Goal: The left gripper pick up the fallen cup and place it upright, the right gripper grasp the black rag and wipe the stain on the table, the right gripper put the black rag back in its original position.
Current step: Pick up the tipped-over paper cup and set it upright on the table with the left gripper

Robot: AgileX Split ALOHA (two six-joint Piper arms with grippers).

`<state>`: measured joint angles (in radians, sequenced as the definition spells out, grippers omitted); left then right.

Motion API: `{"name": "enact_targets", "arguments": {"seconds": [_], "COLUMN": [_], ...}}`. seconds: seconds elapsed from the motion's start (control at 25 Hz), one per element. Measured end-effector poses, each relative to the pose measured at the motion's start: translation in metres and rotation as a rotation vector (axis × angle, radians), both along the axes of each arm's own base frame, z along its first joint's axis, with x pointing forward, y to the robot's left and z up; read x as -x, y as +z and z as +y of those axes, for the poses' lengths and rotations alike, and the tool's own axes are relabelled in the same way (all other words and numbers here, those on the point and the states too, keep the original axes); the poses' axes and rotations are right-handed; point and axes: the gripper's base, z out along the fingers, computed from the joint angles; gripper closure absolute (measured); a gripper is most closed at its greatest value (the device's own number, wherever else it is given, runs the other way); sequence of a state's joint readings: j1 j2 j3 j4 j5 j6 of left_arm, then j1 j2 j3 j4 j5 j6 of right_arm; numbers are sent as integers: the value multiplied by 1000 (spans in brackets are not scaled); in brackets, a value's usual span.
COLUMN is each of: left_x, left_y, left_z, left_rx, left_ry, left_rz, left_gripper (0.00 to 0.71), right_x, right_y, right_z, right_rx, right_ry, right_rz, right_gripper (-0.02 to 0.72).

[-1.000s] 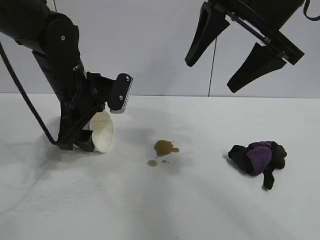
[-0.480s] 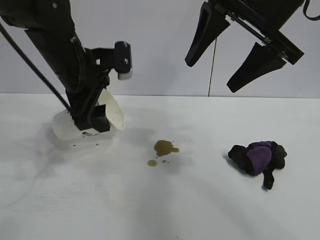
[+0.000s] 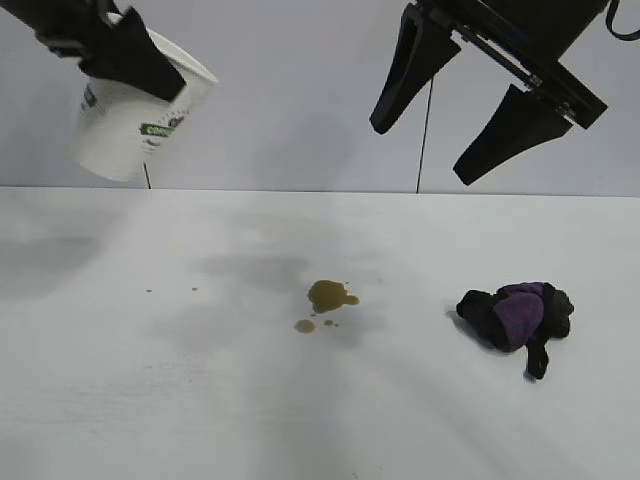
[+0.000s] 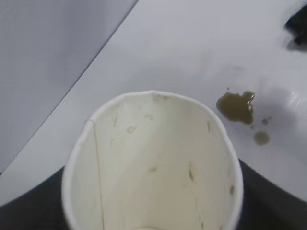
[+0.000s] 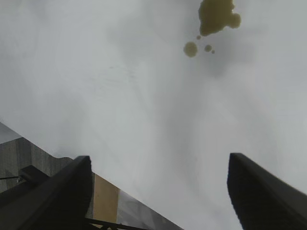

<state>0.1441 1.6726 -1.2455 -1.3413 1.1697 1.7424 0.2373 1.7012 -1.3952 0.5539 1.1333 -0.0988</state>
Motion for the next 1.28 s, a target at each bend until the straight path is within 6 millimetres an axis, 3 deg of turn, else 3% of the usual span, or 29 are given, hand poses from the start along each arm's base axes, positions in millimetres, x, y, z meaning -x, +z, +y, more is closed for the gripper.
{"name": "enact_targets", "arguments": {"seconds": [0.32, 0.56, 1.08, 1.28], "left_x": [10, 1, -18, -18], "left_y": [-53, -83, -168, -184], "left_z": [6, 7, 11, 12], "left_rx": [6, 73, 92, 52], "left_ry": [-25, 31, 68, 45], "left_rz": [-92, -119, 47, 4], "left_gripper": [221, 221, 221, 221], "right_x": [0, 0, 0, 0], "right_y": [0, 0, 0, 0], "right_z": [0, 0, 0, 0], "right_rx": [-1, -1, -1, -4], "right_ry": [0, -2, -3, -3], "right_rz": [0, -2, -4, -4], "right_gripper": [167, 167, 167, 167]}}
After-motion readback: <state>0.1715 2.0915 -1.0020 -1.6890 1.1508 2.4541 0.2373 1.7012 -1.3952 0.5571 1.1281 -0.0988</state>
